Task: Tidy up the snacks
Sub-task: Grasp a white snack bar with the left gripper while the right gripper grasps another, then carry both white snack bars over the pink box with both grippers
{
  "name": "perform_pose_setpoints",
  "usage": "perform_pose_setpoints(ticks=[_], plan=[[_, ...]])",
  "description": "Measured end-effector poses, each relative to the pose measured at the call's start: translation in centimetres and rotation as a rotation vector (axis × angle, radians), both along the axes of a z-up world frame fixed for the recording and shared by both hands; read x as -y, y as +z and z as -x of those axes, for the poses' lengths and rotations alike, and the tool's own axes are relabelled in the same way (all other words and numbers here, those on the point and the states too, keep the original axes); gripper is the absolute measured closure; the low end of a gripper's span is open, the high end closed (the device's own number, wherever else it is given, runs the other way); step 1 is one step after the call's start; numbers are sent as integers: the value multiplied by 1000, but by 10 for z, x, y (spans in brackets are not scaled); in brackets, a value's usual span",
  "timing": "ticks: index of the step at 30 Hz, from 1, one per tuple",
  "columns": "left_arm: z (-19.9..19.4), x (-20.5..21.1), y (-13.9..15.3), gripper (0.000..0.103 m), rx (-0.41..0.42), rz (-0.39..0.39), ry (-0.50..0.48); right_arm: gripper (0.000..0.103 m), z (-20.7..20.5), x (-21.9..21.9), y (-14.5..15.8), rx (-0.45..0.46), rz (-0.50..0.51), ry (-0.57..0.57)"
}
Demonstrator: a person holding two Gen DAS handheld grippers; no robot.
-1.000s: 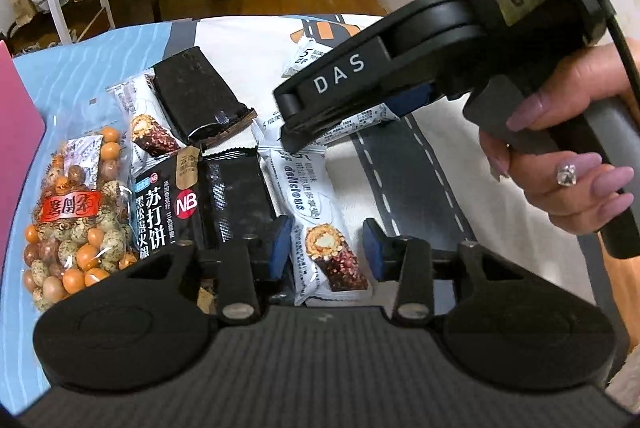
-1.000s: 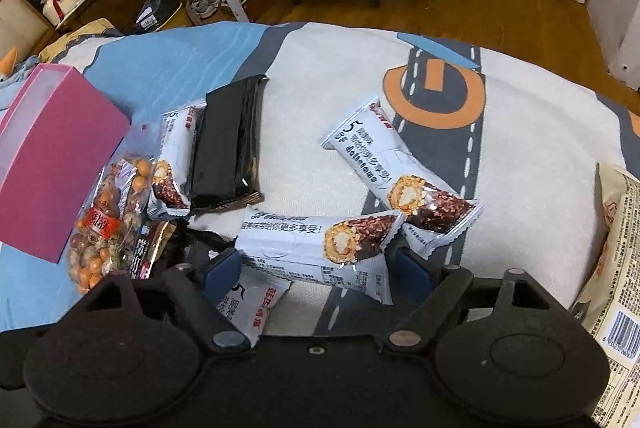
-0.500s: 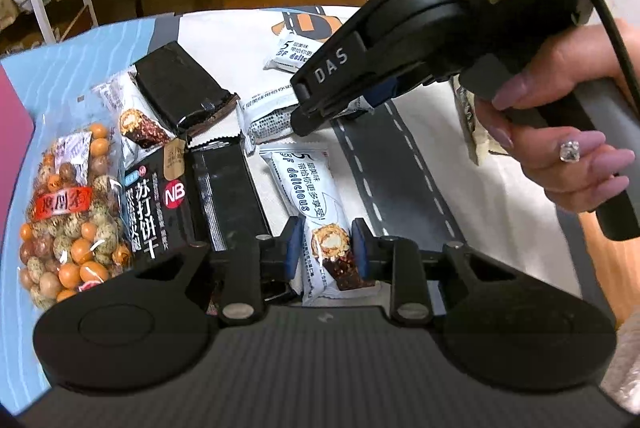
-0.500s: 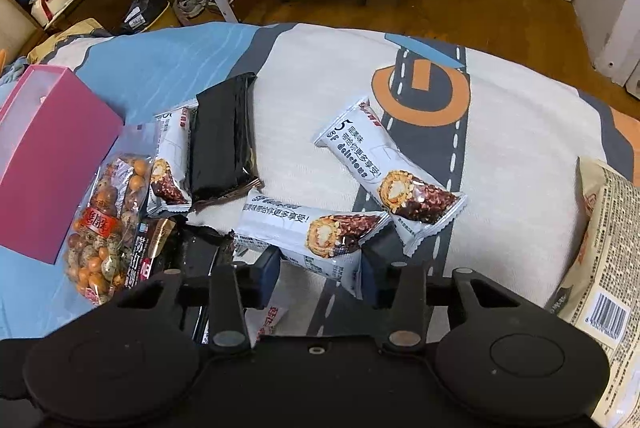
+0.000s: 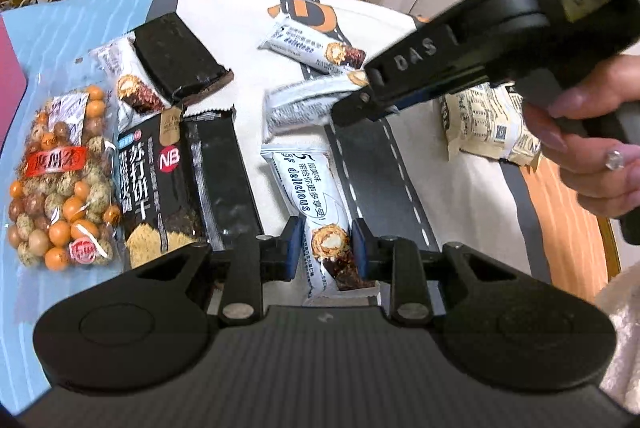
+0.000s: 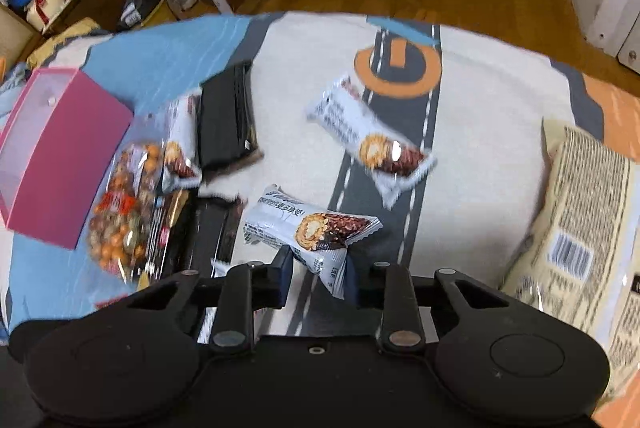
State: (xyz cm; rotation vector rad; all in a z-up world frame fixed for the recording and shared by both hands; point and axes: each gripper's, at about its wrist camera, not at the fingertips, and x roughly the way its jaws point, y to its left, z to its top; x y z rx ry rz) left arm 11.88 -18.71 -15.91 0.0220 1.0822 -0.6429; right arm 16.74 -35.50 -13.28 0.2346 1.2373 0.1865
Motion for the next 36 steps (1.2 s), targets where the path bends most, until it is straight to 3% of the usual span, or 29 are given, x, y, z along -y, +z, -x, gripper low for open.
perform_pose_setpoints(ticks=[5, 17, 25, 36], plan=[[8, -7, 5, 77, -38, 4, 1, 73, 9, -10, 3, -14, 8, 29], [39, -26, 26, 77, -2, -78, -7, 74, 48, -38, 31, 52, 86, 109], [68, -54, 41, 77, 9, -55, -5, 74, 89, -68, 49, 109, 79, 154], [93, -117, 61, 80, -64, -15, 29, 74, 139, -111, 70, 164, 143, 281]])
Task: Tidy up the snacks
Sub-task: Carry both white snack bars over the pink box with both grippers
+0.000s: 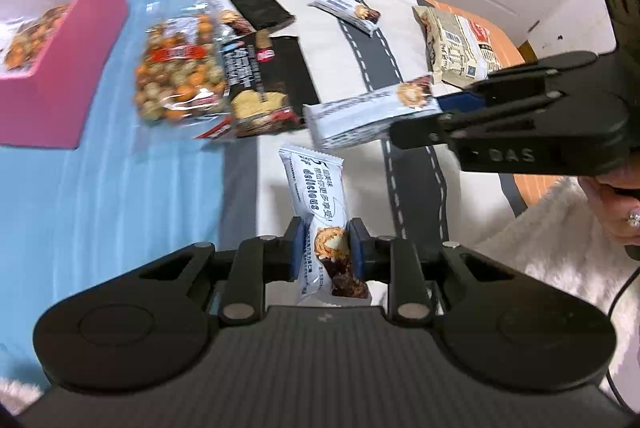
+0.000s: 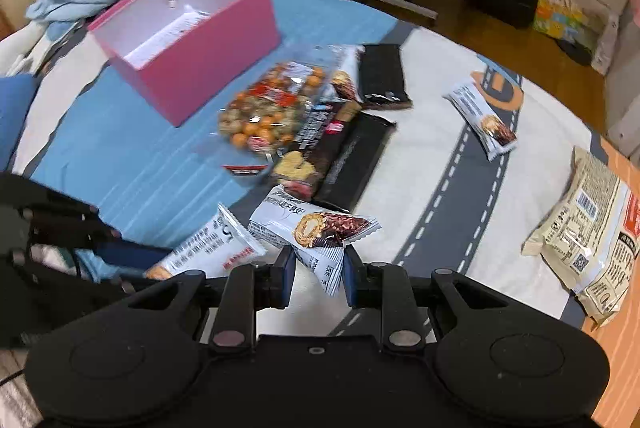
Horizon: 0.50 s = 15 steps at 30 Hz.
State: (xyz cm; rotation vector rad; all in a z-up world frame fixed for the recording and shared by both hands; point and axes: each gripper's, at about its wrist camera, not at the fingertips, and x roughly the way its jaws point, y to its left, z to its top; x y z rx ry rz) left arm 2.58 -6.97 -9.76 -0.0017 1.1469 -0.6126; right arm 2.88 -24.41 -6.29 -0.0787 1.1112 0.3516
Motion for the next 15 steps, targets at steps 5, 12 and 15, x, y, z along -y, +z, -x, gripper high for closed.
perform_pose_setpoints(ticks=[5, 12, 15], plan=[[2, -25, 3, 82, 17, -12, 39, 74, 11, -10, 12, 31, 1, 26], [-3, -30, -10, 82, 4, -56, 53, 74, 14, -15, 15, 29, 9, 32], [-4, -30, -14, 82, -4, -59, 56, 74, 15, -14, 13, 23, 7, 32]])
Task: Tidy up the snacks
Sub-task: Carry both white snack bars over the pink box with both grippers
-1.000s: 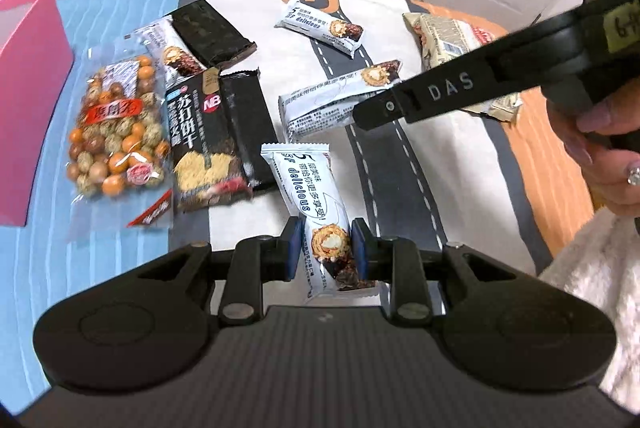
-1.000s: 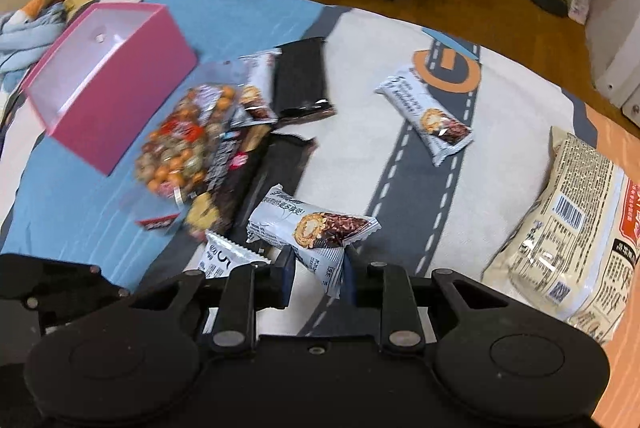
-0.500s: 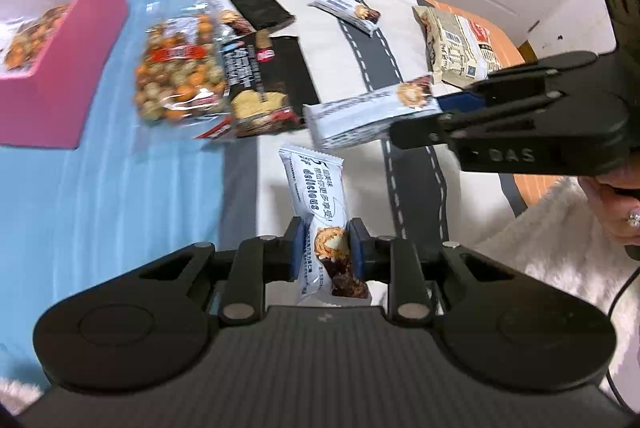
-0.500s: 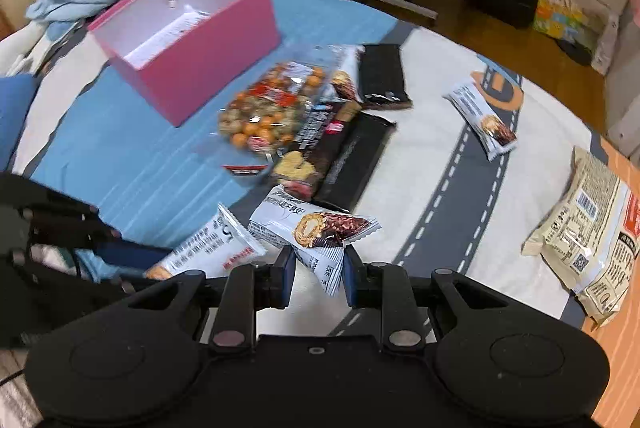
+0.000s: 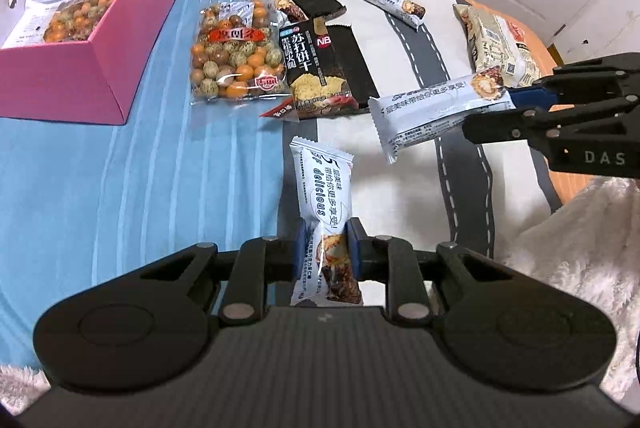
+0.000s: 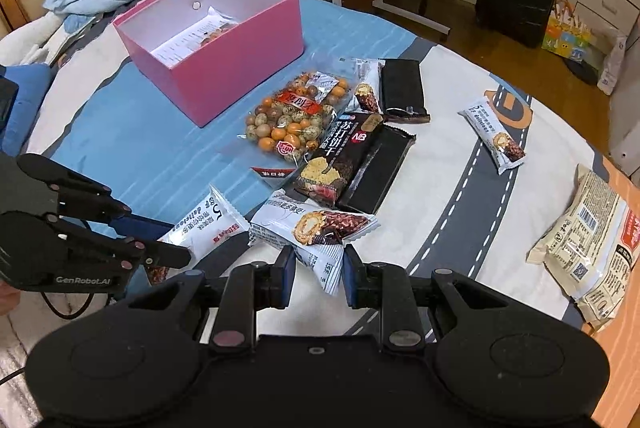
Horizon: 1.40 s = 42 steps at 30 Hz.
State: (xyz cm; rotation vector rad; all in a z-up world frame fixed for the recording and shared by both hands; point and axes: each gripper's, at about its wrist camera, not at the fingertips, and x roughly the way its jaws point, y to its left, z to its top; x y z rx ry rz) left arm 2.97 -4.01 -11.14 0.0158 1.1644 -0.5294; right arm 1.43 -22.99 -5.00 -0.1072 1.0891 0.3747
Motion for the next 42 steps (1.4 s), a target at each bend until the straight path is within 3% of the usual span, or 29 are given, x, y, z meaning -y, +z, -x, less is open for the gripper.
perform_pose_setpoints(ticks=[9, 18, 25, 35, 42], plan=[[10, -14, 18, 83, 24, -21, 1, 74, 7, -12, 3, -19, 21, 63], [20, -63, 51, 83, -18, -31, 41, 74, 21, -52, 32, -21, 5, 208], [14, -101, 80, 83, 14, -38, 92, 74, 20, -89, 61, 27, -2, 279], [-29, -149, 109, 83, 85, -24, 199, 75, -17, -136, 92, 113, 0, 308], [-94, -172, 123, 83, 139, 10, 260, 75, -68, -160, 95, 162, -45, 293]])
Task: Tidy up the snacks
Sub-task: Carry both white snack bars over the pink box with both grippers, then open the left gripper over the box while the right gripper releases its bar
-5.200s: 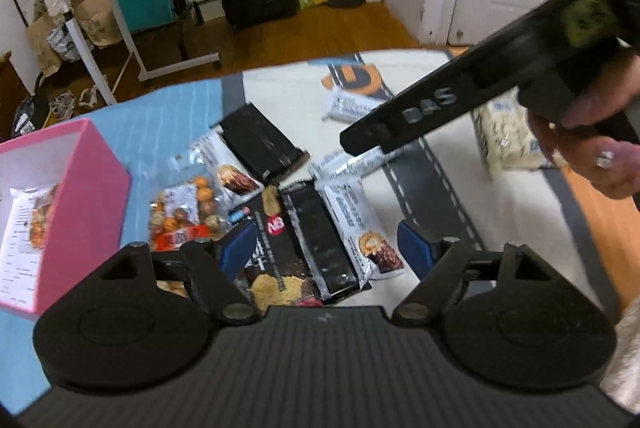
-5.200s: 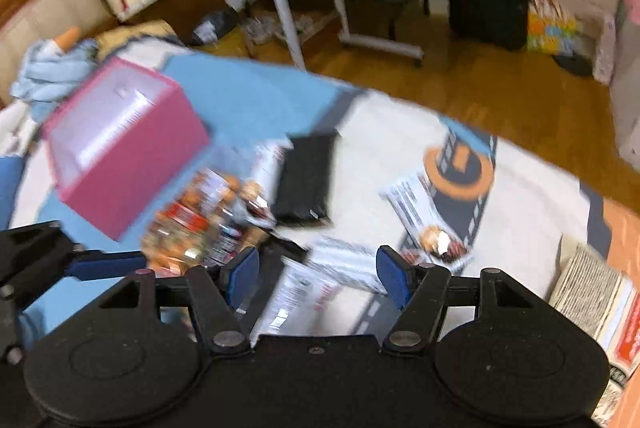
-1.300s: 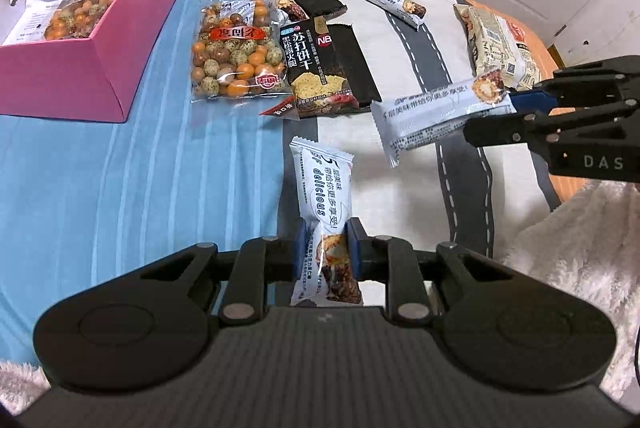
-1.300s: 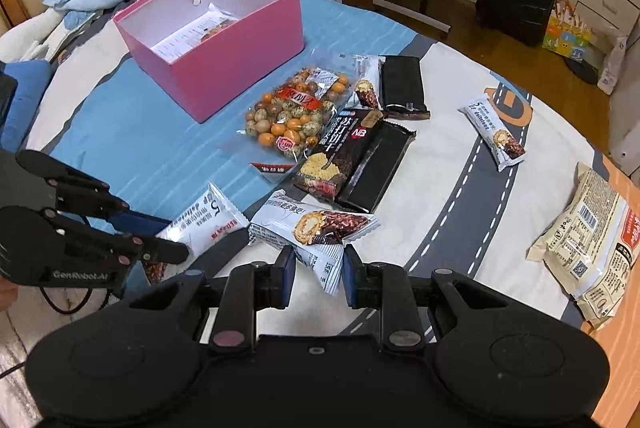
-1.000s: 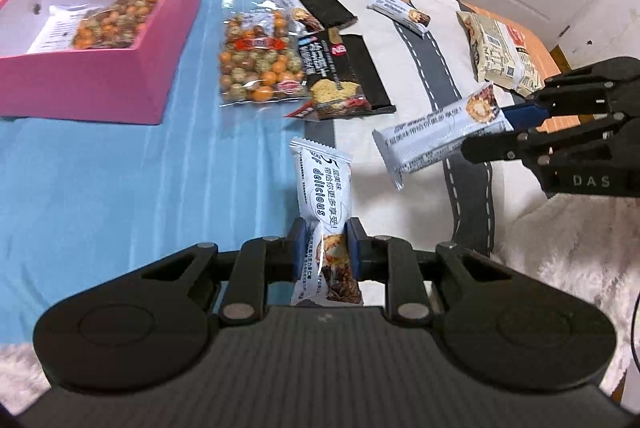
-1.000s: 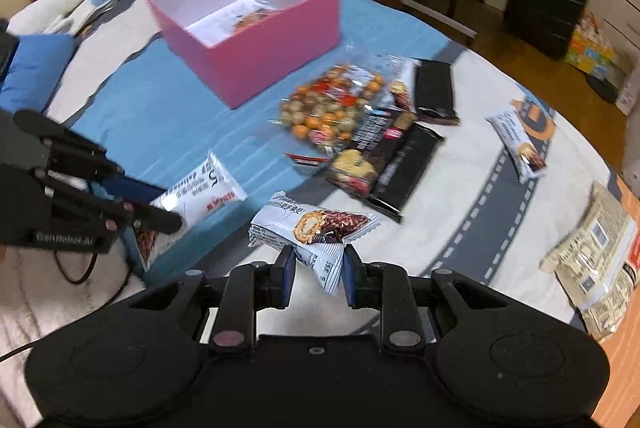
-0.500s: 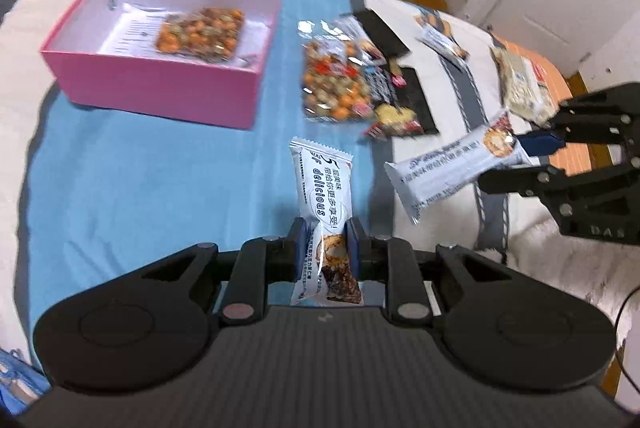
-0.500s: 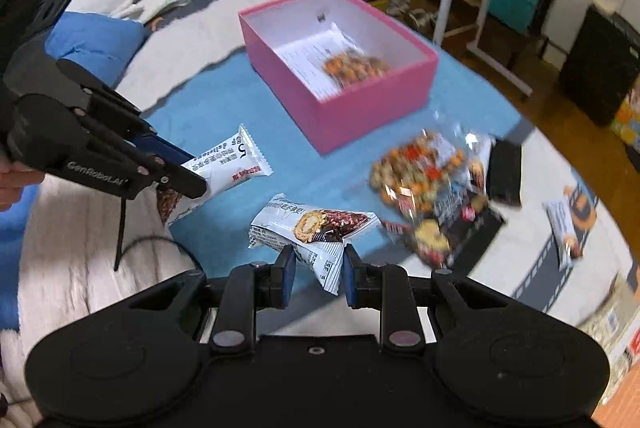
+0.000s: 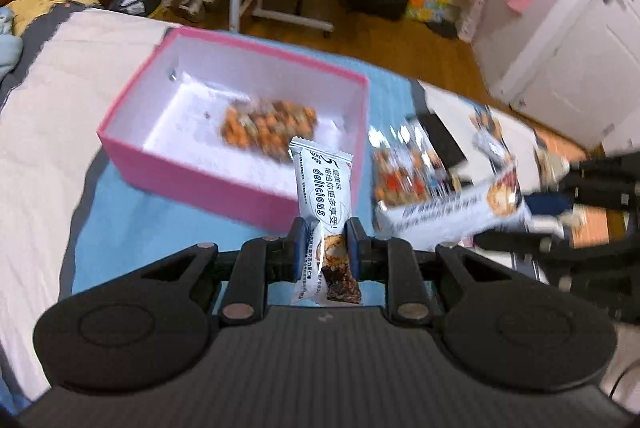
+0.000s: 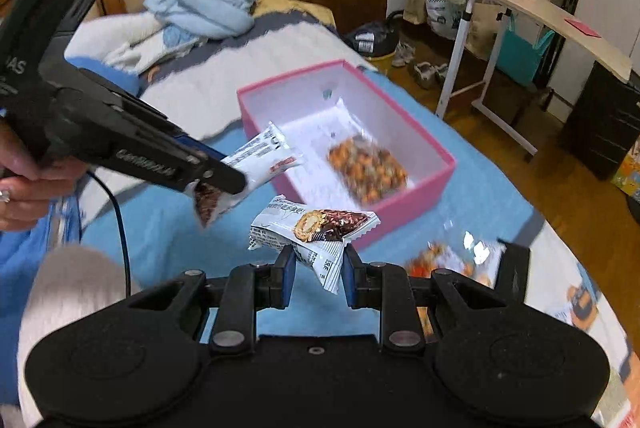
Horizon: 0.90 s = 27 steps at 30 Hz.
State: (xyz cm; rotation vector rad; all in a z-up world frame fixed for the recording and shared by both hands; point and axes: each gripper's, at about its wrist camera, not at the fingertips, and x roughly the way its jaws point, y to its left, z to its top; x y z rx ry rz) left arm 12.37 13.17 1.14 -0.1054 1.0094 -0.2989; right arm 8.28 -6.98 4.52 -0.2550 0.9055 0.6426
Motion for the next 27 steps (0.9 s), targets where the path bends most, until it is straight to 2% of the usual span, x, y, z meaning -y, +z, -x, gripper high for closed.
perform_pose_setpoints(ticks=[7, 11, 15, 20, 27], plan=[[-72, -11, -17, 83, 34, 13, 78, 75, -64, -26, -36, 4, -33, -42], [-104, -13, -43, 83, 43, 7, 104, 75, -96, -42, -64, -22, -47, -58], [-125, -18, -70, 83, 18, -10, 127, 75, -121, -58, -93, -57, -36, -59], [-148, -19, -101, 83, -29, -107, 129, 75, -136, -77, -119, -95, -8, -55], [-158, -18, -124, 83, -58, -167, 101, 75, -143, -90, -138, -112, 28, -89]])
